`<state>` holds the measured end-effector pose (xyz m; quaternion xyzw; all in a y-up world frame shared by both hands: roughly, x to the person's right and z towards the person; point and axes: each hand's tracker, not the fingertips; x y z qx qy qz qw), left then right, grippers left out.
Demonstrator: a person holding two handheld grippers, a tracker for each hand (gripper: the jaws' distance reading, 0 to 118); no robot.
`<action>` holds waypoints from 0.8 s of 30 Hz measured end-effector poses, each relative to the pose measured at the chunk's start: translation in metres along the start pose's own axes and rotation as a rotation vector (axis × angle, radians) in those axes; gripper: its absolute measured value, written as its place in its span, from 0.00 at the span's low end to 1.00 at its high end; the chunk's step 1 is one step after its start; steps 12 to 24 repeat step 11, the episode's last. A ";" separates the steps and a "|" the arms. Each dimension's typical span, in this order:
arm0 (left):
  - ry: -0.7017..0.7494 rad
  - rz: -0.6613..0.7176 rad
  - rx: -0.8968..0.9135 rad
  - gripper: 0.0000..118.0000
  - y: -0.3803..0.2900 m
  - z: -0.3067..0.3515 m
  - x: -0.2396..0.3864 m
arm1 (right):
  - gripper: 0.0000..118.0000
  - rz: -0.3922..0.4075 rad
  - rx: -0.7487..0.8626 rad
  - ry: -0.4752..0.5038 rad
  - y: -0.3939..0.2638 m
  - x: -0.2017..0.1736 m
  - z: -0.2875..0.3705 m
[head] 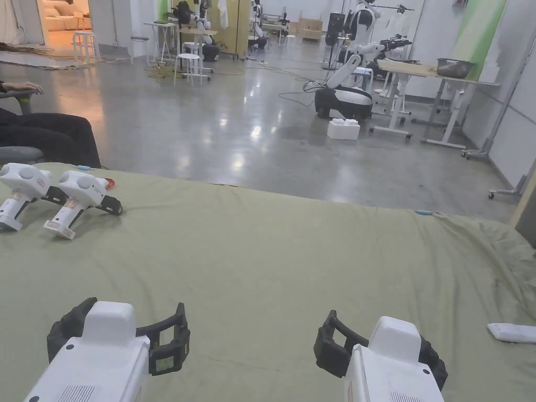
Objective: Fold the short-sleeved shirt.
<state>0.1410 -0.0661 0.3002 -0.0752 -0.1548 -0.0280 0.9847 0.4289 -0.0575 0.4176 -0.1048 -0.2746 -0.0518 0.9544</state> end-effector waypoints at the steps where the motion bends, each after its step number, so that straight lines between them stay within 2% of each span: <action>1: 0.002 0.001 0.001 0.95 0.001 -0.001 0.000 | 0.92 0.005 0.011 0.007 -0.001 0.001 0.000; 9: 0.010 0.003 0.015 0.95 0.005 -0.006 -0.003 | 0.92 0.037 0.022 0.008 -0.003 0.003 -0.005; 24: 0.013 -0.003 0.017 0.95 0.004 -0.006 -0.004 | 0.92 0.037 0.023 0.008 -0.003 0.003 -0.005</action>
